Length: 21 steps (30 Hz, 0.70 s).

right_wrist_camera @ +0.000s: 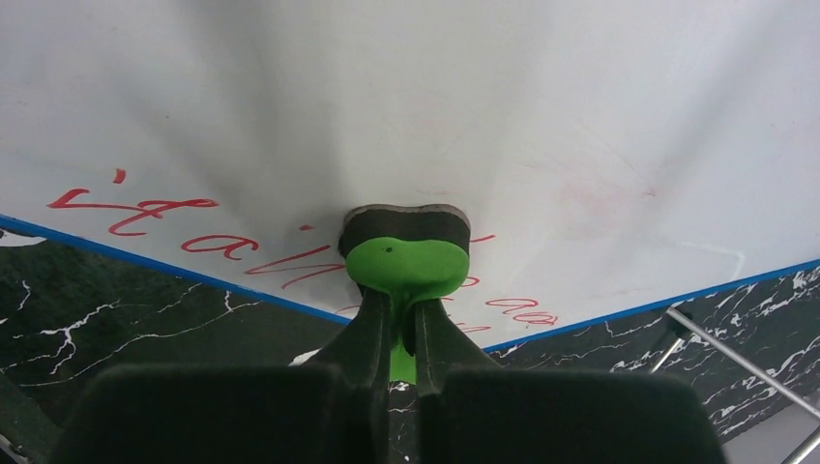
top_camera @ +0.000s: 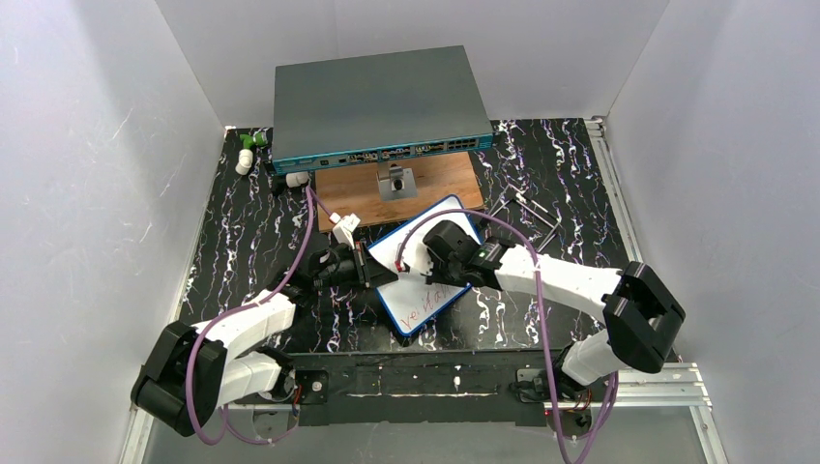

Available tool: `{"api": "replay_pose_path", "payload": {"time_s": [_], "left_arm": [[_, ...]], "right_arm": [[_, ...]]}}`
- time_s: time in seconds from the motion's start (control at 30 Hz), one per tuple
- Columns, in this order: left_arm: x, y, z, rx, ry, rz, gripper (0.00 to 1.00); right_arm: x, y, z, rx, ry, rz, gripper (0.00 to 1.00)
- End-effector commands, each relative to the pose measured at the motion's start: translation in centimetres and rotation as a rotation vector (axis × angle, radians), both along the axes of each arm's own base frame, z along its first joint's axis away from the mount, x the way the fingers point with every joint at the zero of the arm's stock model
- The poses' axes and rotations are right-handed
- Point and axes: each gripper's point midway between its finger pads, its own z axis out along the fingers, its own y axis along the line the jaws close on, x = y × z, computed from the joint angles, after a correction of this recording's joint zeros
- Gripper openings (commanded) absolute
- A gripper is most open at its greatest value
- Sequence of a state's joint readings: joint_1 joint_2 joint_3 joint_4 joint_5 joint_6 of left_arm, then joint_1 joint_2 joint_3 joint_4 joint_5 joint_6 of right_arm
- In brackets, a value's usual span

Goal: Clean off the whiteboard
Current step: Erase the whiteboard at the center of the board.

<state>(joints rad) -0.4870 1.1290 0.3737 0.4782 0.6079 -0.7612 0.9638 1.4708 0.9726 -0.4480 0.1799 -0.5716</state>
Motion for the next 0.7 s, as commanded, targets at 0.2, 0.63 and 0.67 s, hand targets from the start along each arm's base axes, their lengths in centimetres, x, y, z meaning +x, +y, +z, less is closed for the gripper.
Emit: {"api": "replay_pose_path", "payload": {"time_s": [0.2,0.63,0.67], "left_arm": [[-2.4,-0.9,1.3,-0.044,0.005,-0.13,0.0],[-2.5,-0.9,1.5,-0.047,-0.001,-0.137,0.0],[-2.5,-0.9,1.6,-0.047,-0.001,-0.137,0.0]], "right_arm": [[-7.4,3.4,-1.8,-0.005,0.138,0.305,0.01],[0.9,0.3,0.0,0.006,-0.027,-0.011,0.01],[0.4,0.5,-0.1,0.012,-0.004,0.002,0.01]]}}
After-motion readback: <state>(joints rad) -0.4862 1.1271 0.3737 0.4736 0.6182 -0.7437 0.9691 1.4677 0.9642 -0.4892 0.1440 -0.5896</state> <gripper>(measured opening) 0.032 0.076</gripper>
